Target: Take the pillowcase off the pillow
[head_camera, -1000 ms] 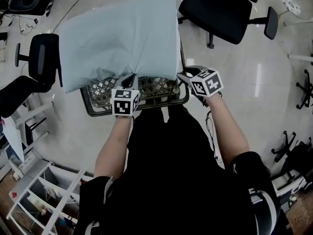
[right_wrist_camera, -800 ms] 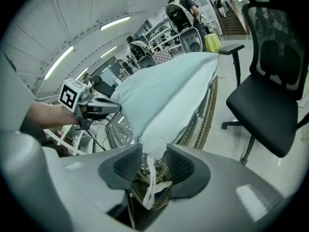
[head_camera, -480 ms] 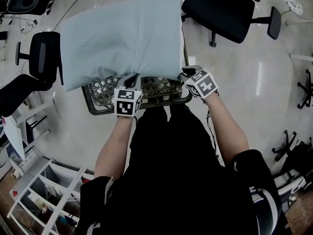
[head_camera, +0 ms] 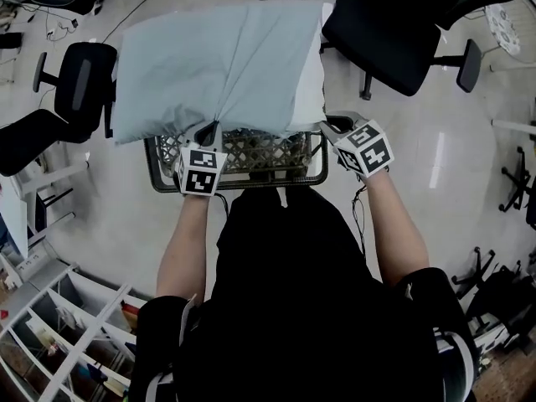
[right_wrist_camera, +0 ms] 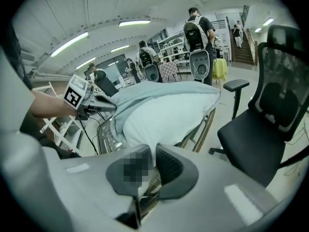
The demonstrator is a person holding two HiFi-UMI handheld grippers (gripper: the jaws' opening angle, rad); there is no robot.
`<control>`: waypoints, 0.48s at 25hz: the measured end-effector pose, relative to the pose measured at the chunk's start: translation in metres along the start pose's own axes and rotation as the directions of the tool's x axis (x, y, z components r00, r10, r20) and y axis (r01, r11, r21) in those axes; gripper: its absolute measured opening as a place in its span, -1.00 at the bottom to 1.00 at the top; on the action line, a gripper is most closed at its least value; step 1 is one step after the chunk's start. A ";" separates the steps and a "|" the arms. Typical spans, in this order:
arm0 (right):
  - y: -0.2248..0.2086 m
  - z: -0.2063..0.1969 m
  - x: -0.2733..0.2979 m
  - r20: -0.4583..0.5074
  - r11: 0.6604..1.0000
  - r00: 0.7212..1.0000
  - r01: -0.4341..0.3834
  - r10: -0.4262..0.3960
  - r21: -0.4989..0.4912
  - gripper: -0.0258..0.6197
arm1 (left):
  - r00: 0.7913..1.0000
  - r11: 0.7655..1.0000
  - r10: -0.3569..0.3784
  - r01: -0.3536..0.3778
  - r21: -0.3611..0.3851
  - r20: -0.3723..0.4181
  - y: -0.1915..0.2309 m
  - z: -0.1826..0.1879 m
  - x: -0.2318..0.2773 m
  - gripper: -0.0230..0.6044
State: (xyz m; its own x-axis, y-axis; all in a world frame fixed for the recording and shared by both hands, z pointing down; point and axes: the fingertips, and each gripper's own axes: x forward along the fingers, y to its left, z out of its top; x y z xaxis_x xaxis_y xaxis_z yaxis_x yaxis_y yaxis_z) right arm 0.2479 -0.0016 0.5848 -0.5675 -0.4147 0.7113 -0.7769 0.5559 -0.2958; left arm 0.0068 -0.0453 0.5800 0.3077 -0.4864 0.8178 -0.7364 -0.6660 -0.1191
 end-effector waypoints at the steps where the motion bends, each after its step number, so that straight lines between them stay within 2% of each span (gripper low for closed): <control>1: 0.003 0.007 -0.003 0.015 1.000 1.000 -0.008 0.008 0.010 -0.81 | 1.000 1.000 0.004 -0.004 0.029 0.003 -0.004 0.006 -0.004 -0.91; 4: 0.014 0.031 -0.013 0.065 0.999 0.997 -0.031 0.031 0.009 -0.82 | 0.997 0.987 -0.045 0.034 0.159 0.062 -0.046 0.040 -0.019 -0.85; 5: 0.017 0.039 -0.017 0.083 0.999 0.996 -0.038 0.037 0.009 -0.82 | 0.993 0.979 -0.080 0.062 0.194 0.090 -0.065 0.052 -0.022 -0.64; 7: 0.021 0.052 -0.025 0.116 0.999 0.992 -0.048 0.046 0.013 -0.82 | 0.984 0.966 -0.125 0.092 0.241 0.126 -0.093 0.070 -0.023 -0.40; 9: 0.027 0.063 -0.032 0.138 0.998 0.989 -0.057 0.056 0.006 -0.82 | 0.984 0.964 -0.117 0.079 0.255 0.136 -0.100 0.079 -0.017 -0.37; 12: 0.032 0.071 -0.038 0.144 0.998 0.988 -0.054 0.056 -0.015 -0.81 | 0.986 0.974 -0.107 0.078 0.215 0.130 -0.089 0.083 -0.011 -0.44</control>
State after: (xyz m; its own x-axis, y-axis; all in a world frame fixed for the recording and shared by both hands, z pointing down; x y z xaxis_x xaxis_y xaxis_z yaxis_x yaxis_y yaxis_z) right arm 0.2249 -0.0188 0.5033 -0.6432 -0.4826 0.5945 -0.7410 0.5881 -0.3242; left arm 0.1192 -0.0273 0.5349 0.4606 -0.4812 0.7459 -0.5636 -0.8077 -0.1730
